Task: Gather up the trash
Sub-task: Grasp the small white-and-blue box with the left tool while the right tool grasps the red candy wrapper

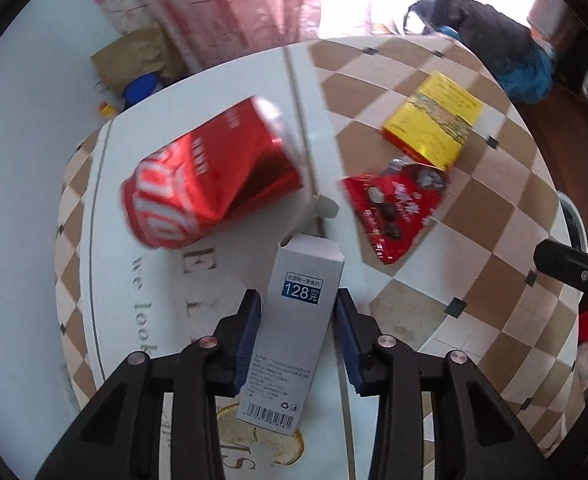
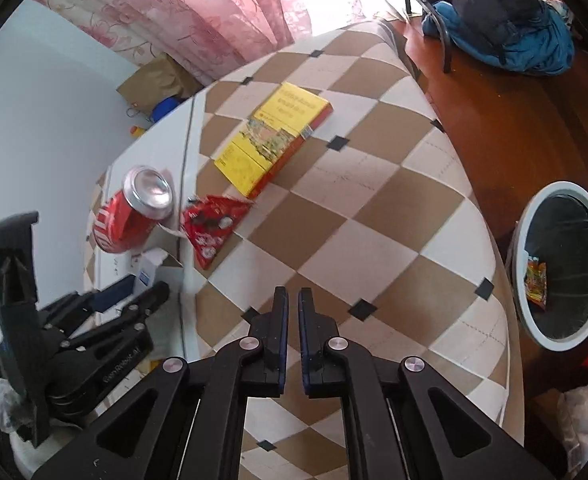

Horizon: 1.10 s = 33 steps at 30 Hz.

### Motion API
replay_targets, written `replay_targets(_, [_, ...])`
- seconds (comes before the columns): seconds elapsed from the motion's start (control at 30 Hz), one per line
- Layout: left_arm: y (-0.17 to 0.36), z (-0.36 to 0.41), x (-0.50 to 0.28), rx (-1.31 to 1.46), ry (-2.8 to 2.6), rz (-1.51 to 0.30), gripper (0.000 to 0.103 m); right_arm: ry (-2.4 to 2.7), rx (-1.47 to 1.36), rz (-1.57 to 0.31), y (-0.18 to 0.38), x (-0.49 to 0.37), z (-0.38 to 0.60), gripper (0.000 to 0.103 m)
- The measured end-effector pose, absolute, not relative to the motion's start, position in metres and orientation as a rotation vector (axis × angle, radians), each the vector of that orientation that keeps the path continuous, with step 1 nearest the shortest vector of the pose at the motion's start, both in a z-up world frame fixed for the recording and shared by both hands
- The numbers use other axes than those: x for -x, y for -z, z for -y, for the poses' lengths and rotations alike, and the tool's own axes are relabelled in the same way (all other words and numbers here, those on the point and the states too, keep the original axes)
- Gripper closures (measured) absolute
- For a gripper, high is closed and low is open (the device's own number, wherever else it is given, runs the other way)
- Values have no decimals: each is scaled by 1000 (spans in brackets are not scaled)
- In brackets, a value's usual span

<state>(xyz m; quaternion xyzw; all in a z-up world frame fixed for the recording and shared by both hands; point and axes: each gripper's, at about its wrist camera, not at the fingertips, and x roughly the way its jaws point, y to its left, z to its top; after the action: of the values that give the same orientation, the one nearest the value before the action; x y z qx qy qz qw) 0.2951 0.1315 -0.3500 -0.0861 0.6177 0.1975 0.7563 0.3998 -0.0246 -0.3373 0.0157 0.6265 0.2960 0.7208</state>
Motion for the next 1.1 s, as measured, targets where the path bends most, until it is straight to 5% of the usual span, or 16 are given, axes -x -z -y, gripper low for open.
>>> replay_targets(0.17, [338,-156,-272,301,-536,-1281,70,-686,-68,-1376,332,-406,9,82])
replay_targets(0.27, [333,-176,-260,377,-587,-1250,70,-711,-124,-1390,333,-412,-6,53])
replay_targets(0.5, [321,-181,-248,395,-621,-1207,71,-716,-188,-1451,350,-424,-59,50])
replay_targets(0.57, [314,-178,-244,381,-628,-1185,71,-708,-161,-1460,356,-424,-72,60])
replay_targets(0.6, [310,-177,-244,377,-628,-1175,71,-703,-144,-1461,358,-423,-77,83])
replay_targets(0.63, [305,-174,-242,364,-632,-1161,71,-701,-115,-1462,359,-421,-82,93])
replay_targets(0.7, [295,-170,-239,332,-640,-1133,71,-698,-83,-1449,359,-415,-84,100])
replay_targets(1.1, [226,-124,-217,260,-627,-967,72,-767,-20,-1268,304,-377,-23,103])
